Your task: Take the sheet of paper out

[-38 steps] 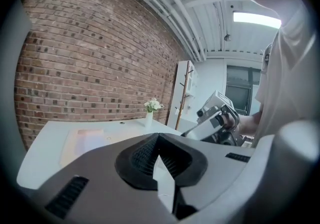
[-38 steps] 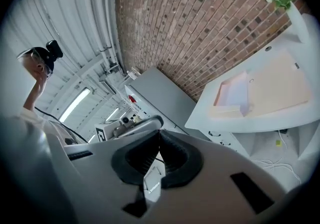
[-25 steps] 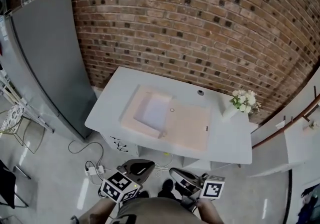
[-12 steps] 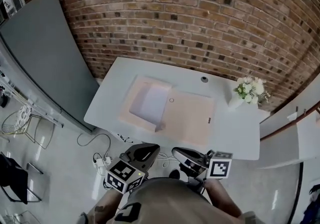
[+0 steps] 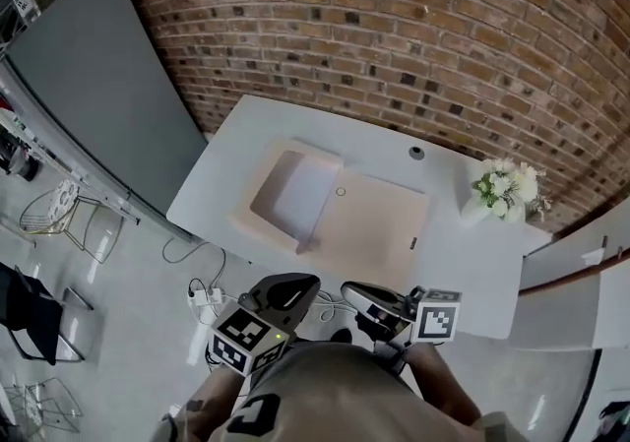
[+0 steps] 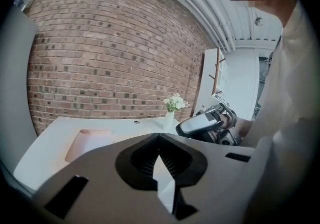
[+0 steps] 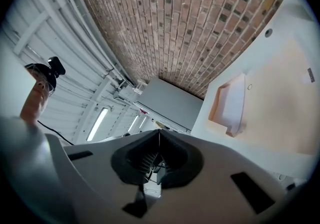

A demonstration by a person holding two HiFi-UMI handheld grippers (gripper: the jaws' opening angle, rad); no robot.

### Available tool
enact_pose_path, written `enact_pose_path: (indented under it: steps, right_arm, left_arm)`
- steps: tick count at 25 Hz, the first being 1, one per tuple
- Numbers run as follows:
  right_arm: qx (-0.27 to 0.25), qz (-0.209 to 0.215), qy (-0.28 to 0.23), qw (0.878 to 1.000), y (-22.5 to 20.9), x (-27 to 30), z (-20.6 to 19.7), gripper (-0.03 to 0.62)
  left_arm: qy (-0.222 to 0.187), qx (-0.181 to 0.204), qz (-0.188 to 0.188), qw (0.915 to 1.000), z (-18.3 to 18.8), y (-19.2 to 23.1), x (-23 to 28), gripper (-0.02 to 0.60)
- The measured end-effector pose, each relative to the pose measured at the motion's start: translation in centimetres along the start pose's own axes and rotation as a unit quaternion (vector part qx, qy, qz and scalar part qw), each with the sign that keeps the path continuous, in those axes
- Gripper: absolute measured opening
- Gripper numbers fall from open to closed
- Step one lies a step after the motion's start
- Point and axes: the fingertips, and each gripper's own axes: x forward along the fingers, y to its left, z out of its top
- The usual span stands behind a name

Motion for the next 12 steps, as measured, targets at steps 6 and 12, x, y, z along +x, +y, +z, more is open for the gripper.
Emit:
enact_pose_path:
  steps: [6,12]
  right_arm:
    - [0.016,0.013,0.013,1.000,-1.1,-0.2,0.7,0.025]
    - [0.021,0.010,0.019,1.000,-2.2,0.7,1.4,0.025]
  left_arm:
    - [0.017,-0.017,0.025,0.9994,-0.2,0.5,0.9,0.014]
    - [0.019,-0.022,0.029,0.9992,-0.1,1.6,1.4,0.014]
